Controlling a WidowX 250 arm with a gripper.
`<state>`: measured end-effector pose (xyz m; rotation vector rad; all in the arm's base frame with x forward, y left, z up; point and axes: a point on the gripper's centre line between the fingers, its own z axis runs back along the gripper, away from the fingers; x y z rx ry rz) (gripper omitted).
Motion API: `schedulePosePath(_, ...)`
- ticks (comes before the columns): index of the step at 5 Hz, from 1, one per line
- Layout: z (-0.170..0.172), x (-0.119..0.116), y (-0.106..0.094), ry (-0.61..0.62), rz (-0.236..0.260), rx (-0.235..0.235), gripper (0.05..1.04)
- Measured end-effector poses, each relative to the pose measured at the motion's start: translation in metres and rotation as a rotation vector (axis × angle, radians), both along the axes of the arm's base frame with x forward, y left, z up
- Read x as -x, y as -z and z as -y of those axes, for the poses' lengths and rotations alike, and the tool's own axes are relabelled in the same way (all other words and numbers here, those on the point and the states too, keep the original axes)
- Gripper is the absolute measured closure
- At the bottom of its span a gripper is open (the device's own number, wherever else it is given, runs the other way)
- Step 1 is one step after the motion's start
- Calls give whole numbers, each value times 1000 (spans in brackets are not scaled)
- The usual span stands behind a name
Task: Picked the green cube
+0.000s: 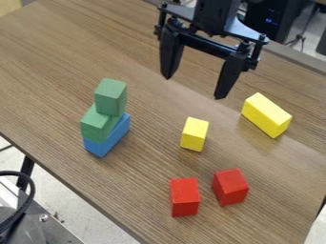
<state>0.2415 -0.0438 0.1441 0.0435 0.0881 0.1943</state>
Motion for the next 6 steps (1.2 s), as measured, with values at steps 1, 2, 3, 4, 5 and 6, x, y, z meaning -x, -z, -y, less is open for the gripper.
schedulePosePath(1, 0, 2, 6, 0, -26, -5, 83)
schedulePosePath(2, 0, 2, 7, -1, -28, -1, 83)
schedulePosePath(3, -2, 2, 7, -33, 8, 66, 83)
schedulePosePath(4, -22, -2, -2, -115, 63, 83, 83)
schedulePosePath(5, -41, -2, -8, -187, 85, 80, 83)
schedulePosePath(6, -61, 3, -9, -242, 66, 70, 83)
